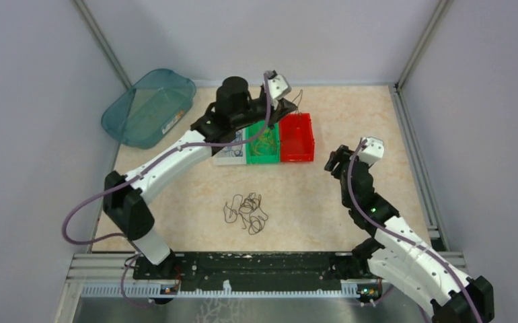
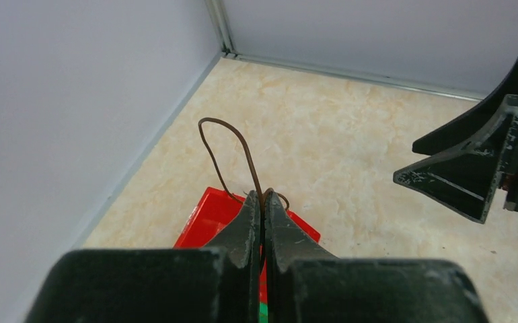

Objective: Untangle the cables

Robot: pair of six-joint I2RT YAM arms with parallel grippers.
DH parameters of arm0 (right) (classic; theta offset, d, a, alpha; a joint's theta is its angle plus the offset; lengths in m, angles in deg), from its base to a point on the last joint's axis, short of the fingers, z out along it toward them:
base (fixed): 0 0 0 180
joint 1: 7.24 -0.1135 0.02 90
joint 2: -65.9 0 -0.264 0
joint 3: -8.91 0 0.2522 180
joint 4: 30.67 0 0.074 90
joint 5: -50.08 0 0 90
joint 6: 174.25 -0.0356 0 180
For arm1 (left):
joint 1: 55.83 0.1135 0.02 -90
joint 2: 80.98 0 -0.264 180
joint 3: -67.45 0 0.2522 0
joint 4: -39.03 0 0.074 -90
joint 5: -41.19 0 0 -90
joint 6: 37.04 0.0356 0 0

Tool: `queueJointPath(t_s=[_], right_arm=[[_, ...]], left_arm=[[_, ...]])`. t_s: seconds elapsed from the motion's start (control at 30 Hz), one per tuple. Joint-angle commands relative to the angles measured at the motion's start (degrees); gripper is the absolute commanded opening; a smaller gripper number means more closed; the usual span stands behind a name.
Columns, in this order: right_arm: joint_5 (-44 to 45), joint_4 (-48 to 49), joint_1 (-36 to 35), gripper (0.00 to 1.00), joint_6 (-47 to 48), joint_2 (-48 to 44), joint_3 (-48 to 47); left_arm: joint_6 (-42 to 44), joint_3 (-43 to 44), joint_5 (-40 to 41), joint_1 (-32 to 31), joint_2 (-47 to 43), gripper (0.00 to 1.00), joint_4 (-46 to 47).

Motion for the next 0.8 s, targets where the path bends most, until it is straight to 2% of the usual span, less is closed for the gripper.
queueJointPath(t_s=[0.0,0.17,0.3,0.6,0.77], right_arm=[[-5.4,4.0,4.0,0.60,-0.7,2.5,0.4],[-8.7,8.6,7.0,0.60,0.0,4.9,0.9],[-10.1,11.0,8.6,0.59,0.8,7.2,0.8],[-15.7,15.4,12.5,0.57,0.7,13.1,0.4],[-17.8,16.7,12.7,0.54,-0.8,15.5,0.4]], left_arm=[[-2.3,6.1,-3.1,0.1,7.7,0.00,0.2],[-1.5,15.4,-6.5,0.8,18.3,0.00,-2.0],[-2.4,18.8,-6.7,1.9,24.9,0.00,0.2],[-4.6,20.3,-1.3,5.1,32.6,0.00,5.1],[-3.6,21.1,4.7,5.1,35.3,0.00,5.7]])
